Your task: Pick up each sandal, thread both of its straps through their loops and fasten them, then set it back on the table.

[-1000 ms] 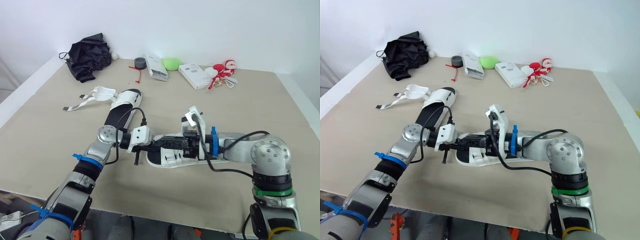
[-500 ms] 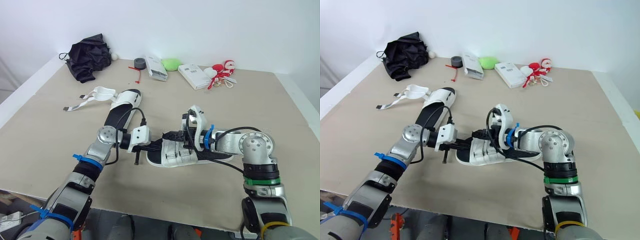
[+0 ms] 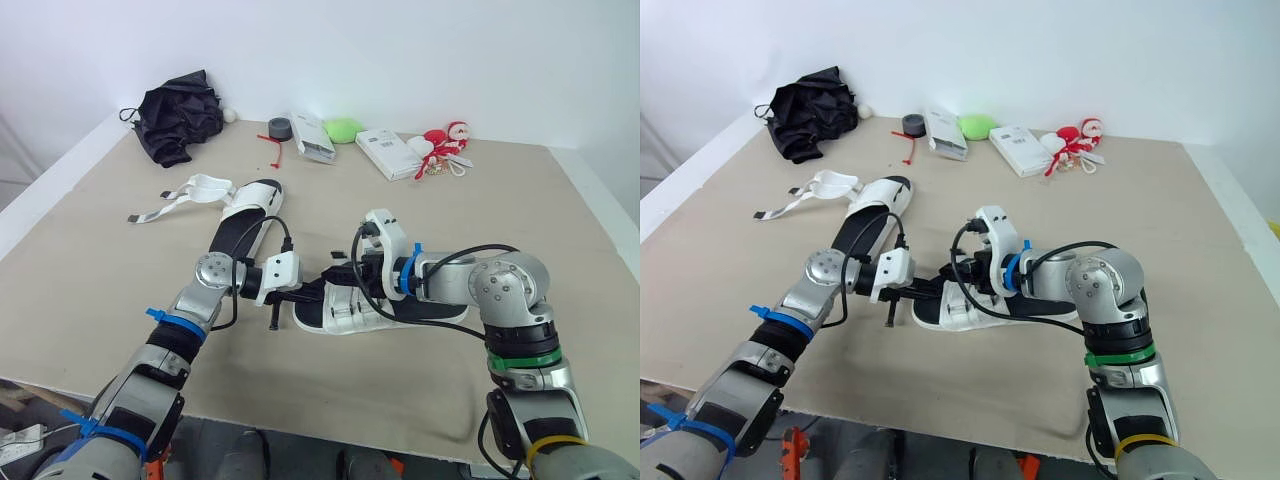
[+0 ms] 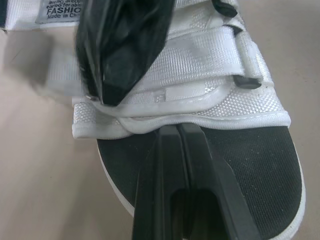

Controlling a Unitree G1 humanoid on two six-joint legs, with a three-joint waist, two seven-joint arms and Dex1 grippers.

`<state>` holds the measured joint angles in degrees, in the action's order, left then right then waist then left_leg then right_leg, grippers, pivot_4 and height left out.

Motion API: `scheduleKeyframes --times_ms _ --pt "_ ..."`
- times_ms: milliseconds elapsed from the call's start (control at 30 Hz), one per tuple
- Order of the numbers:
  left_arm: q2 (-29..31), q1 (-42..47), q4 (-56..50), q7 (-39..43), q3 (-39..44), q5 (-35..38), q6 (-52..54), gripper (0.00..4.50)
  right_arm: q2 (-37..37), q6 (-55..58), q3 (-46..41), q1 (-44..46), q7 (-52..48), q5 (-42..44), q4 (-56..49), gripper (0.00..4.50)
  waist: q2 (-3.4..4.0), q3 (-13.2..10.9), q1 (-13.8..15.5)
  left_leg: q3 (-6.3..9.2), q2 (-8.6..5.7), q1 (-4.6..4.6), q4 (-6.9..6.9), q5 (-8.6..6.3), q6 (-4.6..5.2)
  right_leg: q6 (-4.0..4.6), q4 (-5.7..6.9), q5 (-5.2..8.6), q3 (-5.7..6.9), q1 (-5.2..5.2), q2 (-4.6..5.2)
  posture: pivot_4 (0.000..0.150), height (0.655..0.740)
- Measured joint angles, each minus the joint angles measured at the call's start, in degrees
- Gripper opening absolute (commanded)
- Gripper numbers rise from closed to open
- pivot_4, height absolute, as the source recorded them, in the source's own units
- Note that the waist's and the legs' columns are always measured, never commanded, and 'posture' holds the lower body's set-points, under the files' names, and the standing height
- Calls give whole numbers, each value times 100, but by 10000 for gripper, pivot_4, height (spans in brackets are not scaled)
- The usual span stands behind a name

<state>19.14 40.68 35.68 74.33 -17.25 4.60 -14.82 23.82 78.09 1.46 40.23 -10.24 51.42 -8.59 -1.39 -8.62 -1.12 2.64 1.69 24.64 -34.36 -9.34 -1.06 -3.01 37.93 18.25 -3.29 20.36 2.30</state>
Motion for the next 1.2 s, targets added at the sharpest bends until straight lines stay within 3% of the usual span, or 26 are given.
scheduleKeyframes --times_ms 33,67,300,500,600,700,767,800,833,1067,1200 --pt "0 1 0 3 -1 0 0 0 -3 -31 4 31 -21 -55 -9 35964 0 0 0 -1 0 0 0 0 0 0 0 0 0 0 1 1500 7322" --pt "0 1 0 3 -1 0 0 0 -3 -37 4 38 -23 -64 -8 37003 0 0 0 -1 0 0 0 0 0 0 0 0 0 0 1 1500 7322" --pt "-2 7 2 9 -1 0 -2 0 103 -117 113 468 -413 -474 517 37003 2 -1 1 -1 -2 0 0 0 0 1 0 -1 0 0 1 1500 7322" --pt "-1 30 8 65 11 2 -12 0 254 -695 131 1077 -711 -1320 1962 37003 16 -9 -1 -9 -12 4 1 1 0 4 0 -5 -2 2 0 1500 7322" --pt "-14 45 8 81 11 3 -17 0 280 -939 -339 1506 -938 -1326 2288 37003 30 -15 9 -4 -13 9 2 2 0 -1 2 -7 4 -3 -4 1500 7322" --pt "-90 45 12 96 15 32 -33 0 667 -892 -827 1428 -1679 -761 1978 37003 30 -16 61 1 -20 35 0 2 0 -2 1 -8 10 -4 2 1500 7322" --pt "-240 -120 -40 204 246 405 105 0 1865 -1172 -1272 319 -2974 -341 364 37003 21 -22 112 4 -28 56 -5 -11 -15 -6 -2 0 13 6 5 1500 7322" --pt "-240 -126 -40 207 251 413 108 0 1876 -1175 -1272 304 -2991 -340 352 37003 21 -22 111 3 -27 56 -5 -12 -16 -6 -2 1 12 7 5 1500 7322" --pt "-275 -166 -104 305 379 597 258 0 2246 -1435 -1293 -388 -3392 -375 -115 37003 19 -34 93 -1 -21 71 -5 -17 -24 -4 -2 0 6 24 -4 1500 7322" --pt "-342 -286 -1044 350 876 1484 1046 0 3119 -2513 -1625 -2862 -4595 -703 -1400 37003 42 -172 72 2 -24 158 -24 -8 -37 -1 17 -4 10 110 -7 1500 7322" --pt "99 -333 -1886 293 1278 1850 1437 0 3243 -2989 -1877 -3450 -4754 -928 -1610 37003 35 -188 -41 3 -22 140 -21 4 -59 3 22 -6 9 99 -9 1500 7322"
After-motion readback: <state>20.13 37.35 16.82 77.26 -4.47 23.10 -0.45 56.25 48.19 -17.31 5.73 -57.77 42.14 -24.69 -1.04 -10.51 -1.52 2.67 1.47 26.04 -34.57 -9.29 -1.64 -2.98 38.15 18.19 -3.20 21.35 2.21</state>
